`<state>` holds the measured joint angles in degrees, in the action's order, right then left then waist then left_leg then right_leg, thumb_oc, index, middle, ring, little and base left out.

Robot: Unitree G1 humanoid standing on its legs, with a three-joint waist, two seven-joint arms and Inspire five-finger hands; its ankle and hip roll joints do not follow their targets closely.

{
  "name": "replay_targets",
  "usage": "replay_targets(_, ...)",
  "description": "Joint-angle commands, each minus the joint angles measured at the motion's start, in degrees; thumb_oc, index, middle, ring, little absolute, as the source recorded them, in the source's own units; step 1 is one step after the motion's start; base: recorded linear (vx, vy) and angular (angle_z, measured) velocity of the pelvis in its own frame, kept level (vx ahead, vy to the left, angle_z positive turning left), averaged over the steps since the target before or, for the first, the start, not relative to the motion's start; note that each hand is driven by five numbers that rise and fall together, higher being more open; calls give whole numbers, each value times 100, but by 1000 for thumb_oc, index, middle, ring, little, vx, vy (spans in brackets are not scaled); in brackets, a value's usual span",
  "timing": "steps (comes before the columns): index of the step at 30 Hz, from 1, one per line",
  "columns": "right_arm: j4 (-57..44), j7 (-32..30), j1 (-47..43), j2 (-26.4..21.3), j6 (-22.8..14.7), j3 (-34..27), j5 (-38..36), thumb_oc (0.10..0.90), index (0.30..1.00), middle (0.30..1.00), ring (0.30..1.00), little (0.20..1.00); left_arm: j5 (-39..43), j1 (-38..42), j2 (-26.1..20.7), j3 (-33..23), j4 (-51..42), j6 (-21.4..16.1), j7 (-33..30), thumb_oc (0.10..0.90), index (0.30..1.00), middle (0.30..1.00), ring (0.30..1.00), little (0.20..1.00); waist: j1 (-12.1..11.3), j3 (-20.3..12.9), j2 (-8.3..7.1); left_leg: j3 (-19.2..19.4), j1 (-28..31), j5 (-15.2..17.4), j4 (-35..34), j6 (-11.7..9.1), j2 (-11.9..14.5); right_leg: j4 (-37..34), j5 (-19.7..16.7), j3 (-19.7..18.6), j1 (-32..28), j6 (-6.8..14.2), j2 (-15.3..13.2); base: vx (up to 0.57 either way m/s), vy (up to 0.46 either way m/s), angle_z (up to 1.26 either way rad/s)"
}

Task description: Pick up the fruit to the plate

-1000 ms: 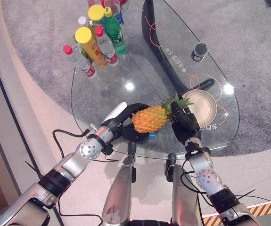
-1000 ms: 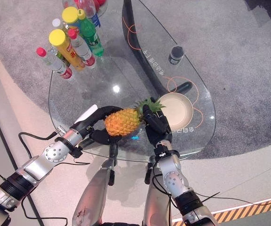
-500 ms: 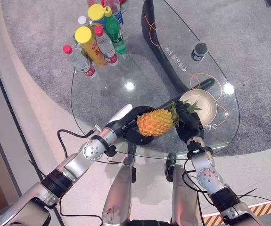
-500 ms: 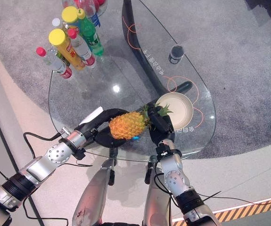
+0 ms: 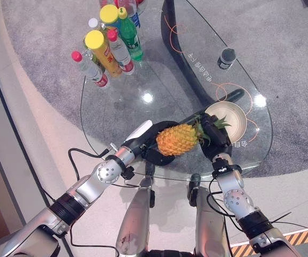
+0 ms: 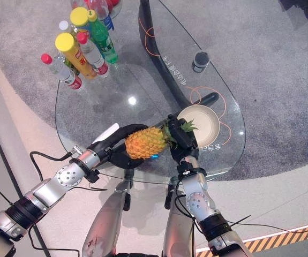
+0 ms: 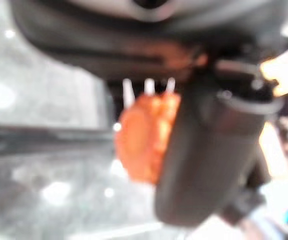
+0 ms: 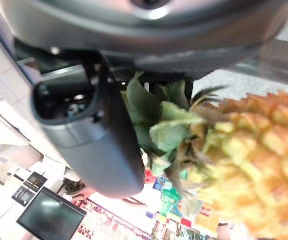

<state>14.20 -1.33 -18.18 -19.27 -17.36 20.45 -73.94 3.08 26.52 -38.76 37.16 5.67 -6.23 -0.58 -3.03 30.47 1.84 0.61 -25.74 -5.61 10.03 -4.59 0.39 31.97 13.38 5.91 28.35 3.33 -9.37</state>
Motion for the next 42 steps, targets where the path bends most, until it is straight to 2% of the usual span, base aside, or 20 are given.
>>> replay_targets(1,-1118,655,-980,336,-192,146,190,100,300,300,300,200,-292,145,164,-44,-621,-265,59,800,900,900,900,900,187,-68,-150,175,68,844,1084,454,-531,-1744,-1625,172,-498,122,91,0,0,0)
replay_targets(17,-1111,605,-926,335,-189,77,229,100,300,300,300,200,-353,71,212,-169,-552,-231,-87,800,900,900,900,900,187,-68,-164,189,98,829,1052,455,-519,-1746,-1620,195,-512,111,111,0,0,0)
replay_targets(21,-1097,519,-894,314,-204,45,475,100,300,300,300,200,-370,42,206,-195,-546,-213,-92,800,900,900,900,900,188,-68,-167,193,99,830,1057,456,-512,-1733,-1616,201,-509,108,112,0,0,0)
replay_targets(24,-1141,16,-891,175,-395,-11,1555,100,300,300,300,200,-467,-4,204,-215,-577,-104,-171,800,900,900,900,900,202,-68,-181,204,100,827,1055,453,-496,-1731,-1611,210,-512,106,116,0,0,0)
replay_targets(26,-1162,-85,-897,122,-412,-51,1723,100,300,300,300,200,-486,-16,190,-234,-575,-79,-194,800,900,900,900,900,204,-68,-183,205,99,833,1063,455,-500,-1723,-1606,211,-511,104,121,0,0,0)
replay_targets(28,-1254,-310,-926,-32,-440,-183,2203,100,300,300,300,200,-544,-84,168,-305,-538,-51,-292,800,900,900,900,900,212,-68,-185,215,91,823,1050,455,-493,-1710,-1603,223,-495,106,130,0,0,0)
replay_targets(30,-1307,-427,-938,-87,-415,-231,2437,100,300,300,300,200,-561,-126,159,-350,-526,-52,-316,800,900,900,900,900,211,-68,-184,210,94,820,1040,455,-492,-1709,-1599,220,-492,106,139,0,0,0)
replay_targets(34,-1500,-1133,-978,-285,-366,-353,3849,100,300,300,300,200,-662,-239,177,-450,-524,-3,-330,800,900,900,900,900,227,-68,-180,206,141,813,1001,459,-486,-1711,-1592,206,-514,105,158,0,0,0)
replay_targets(42,-1897,-1741,-1055,-637,-60,-497,5324,100,300,300,300,200,-744,-361,252,-516,-514,122,-379,800,900,900,900,900,262,-68,-179,203,214,871,1051,447,-465,-1684,-1544,184,-594,104,165,4,-1,0)
